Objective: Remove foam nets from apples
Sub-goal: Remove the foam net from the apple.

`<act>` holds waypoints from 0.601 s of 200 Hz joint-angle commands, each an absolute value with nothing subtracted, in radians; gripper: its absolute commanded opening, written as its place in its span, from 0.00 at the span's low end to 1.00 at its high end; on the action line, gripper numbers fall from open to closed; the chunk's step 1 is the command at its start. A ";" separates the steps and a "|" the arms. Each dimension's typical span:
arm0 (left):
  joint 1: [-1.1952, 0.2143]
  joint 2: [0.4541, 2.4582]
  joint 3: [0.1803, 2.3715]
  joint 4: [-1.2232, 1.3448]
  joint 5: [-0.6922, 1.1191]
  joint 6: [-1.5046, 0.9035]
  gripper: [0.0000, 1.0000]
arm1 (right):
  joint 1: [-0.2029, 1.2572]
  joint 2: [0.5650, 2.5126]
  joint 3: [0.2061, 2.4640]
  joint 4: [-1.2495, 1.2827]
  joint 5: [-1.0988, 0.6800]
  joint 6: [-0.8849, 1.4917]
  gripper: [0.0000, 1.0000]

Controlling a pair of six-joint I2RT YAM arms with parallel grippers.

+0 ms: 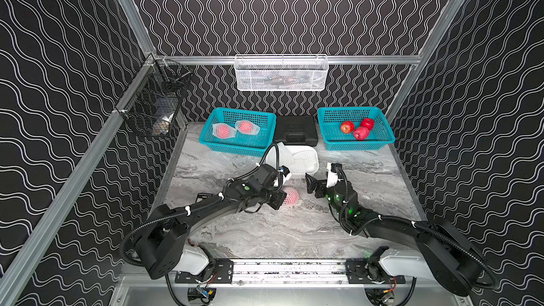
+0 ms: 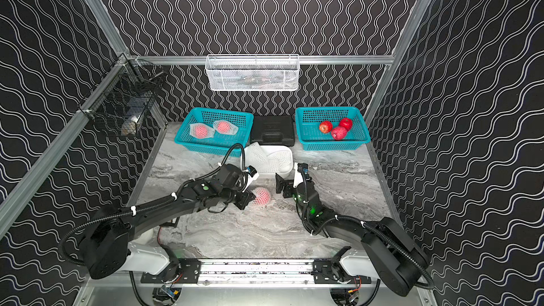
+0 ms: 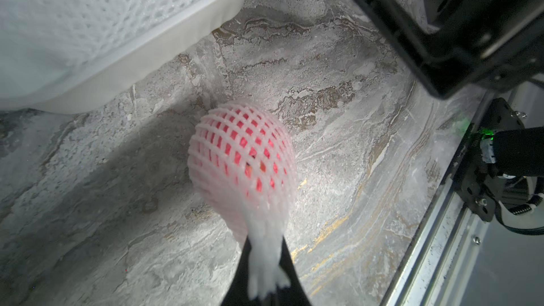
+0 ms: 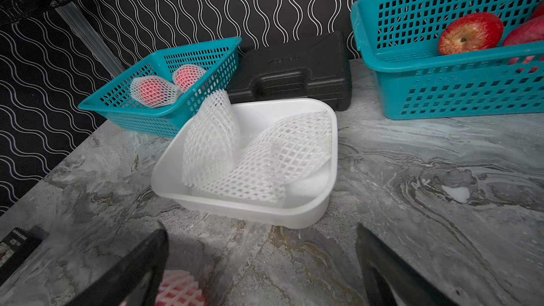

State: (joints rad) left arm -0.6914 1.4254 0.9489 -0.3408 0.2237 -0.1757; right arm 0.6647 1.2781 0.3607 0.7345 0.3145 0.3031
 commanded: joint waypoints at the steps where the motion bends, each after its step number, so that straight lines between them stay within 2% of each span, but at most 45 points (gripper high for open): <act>1: -0.691 1.451 1.057 -0.569 0.221 -0.140 0.00 | 0.664 1.278 0.366 0.753 0.334 0.318 1.00; 70: -0.691 1.557 1.256 -0.779 0.239 -0.082 0.00 | 0.664 1.257 0.354 0.757 0.338 0.316 1.00; 120: -0.690 1.551 1.320 -0.766 0.282 -0.072 0.00 | 0.664 1.261 0.355 0.758 0.347 0.321 1.00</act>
State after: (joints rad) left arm -0.6914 1.5513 1.2865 -0.7376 0.2577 -0.1001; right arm 0.6643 1.2610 0.3542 0.7319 0.3286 0.3061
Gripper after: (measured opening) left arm 0.074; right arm 0.999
